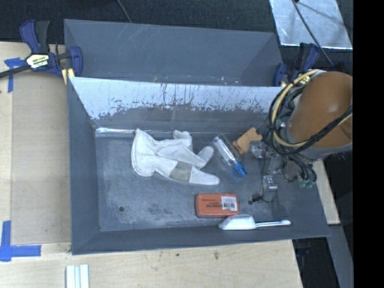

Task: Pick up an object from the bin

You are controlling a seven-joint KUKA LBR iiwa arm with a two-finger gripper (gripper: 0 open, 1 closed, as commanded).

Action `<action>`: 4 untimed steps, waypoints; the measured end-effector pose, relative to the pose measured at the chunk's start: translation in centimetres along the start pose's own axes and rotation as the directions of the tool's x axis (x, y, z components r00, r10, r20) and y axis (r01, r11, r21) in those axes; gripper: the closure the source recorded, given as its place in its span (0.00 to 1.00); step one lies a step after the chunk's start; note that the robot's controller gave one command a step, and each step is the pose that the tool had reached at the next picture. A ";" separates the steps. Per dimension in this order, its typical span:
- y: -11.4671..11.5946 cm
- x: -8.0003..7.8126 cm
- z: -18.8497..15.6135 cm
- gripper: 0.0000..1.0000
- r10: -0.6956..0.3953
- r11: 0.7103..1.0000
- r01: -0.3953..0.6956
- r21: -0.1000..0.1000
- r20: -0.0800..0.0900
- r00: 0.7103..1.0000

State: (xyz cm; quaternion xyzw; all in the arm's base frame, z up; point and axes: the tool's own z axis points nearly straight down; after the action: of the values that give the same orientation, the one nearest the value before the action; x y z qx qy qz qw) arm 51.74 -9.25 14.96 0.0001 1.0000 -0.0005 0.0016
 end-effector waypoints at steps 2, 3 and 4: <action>5.2 1.6 6.3 0.00 0.127 0.992 -0.127 -0.001 0.000 0.992; 5.4 1.2 7.6 1.00 0.284 0.959 -0.284 0.000 -0.010 0.959; 5.4 1.2 7.6 1.00 0.284 0.959 -0.284 0.000 -0.010 0.959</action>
Offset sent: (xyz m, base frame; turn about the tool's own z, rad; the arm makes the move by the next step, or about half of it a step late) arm -0.0300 0.0581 -0.0710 0.1389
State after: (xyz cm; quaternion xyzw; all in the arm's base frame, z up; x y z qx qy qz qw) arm 50.61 -3.83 7.30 0.1434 0.9897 0.0004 -0.0033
